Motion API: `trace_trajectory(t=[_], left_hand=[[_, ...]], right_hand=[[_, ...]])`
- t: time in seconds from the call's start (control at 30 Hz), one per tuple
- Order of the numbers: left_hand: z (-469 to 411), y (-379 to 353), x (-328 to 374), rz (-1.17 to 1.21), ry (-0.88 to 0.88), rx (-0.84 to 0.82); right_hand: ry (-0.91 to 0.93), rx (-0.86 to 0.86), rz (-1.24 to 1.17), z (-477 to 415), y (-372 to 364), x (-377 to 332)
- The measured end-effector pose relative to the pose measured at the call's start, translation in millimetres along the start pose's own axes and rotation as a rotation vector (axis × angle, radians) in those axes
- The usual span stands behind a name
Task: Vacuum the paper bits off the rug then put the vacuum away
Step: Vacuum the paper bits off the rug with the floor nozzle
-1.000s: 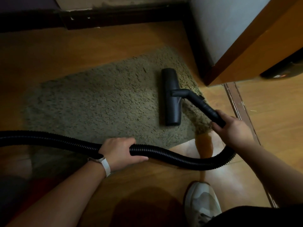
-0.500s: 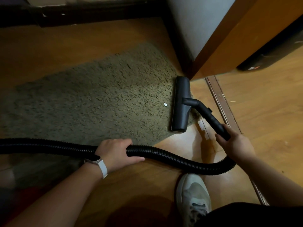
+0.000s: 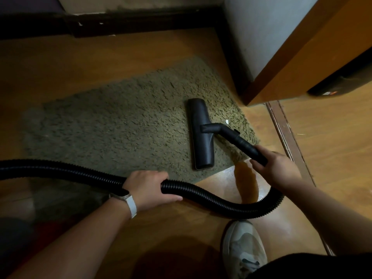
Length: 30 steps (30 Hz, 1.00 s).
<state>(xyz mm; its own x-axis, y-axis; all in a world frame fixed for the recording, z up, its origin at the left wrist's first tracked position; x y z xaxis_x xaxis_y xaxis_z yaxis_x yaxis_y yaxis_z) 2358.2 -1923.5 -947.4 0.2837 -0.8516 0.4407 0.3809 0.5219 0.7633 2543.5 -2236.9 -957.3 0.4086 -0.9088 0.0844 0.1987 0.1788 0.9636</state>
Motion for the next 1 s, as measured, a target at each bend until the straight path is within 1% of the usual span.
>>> trace_trajectory(t=[0.1,0.27,0.5,0.6,0.73,0.83,0.9,1.0], left_hand=[[0.3,-1.0,1.5,-0.019,-0.003,-0.002],[-1.2,-2.2,6.0,0.015,0.006,-0.014],[-1.7,2.7,6.1,0.028,0.0,-0.005],[0.0,1.3,3.1,0.011,-0.006,-0.012],[-1.5,5.5,2.0,0.005,-0.028,-0.011],[-1.9,11.5,-0.7,-0.012,-0.051,0.016],[-0.4,10.7,-4.4,-0.018,-0.044,0.012],[1.7,4.9,-6.6,-0.014,-0.034,0.002]], right_hand=[[-0.052,0.009,-0.039,8.5,0.9,11.3],[-0.289,-0.016,-0.122,15.9,4.0,41.7],[-0.31,-0.05,-0.108,12.2,-1.8,40.6],[-0.259,-0.042,-0.097,13.7,-5.7,32.6],[-0.056,-0.009,-0.022,8.2,-3.0,7.7],[0.054,-0.004,0.008,-1.1,-3.8,-6.0],[0.084,-0.01,0.0,-5.0,-3.3,-8.4],[0.047,0.021,-0.019,-4.0,0.1,-2.6]])
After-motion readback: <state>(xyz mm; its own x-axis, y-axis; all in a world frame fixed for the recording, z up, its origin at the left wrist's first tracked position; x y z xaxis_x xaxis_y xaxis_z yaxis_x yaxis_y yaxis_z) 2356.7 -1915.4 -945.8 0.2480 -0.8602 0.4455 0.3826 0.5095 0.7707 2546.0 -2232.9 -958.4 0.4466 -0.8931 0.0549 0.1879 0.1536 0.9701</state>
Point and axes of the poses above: each hand's wrist, its own z-axis away from the middle knuckle, its own y-axis out of the back of the hand, x = y × z, the point moved 1 cm from there along -z, towards the middle knuckle, and after that the axes turned 15 degrees about z, right-handed, at the moved point
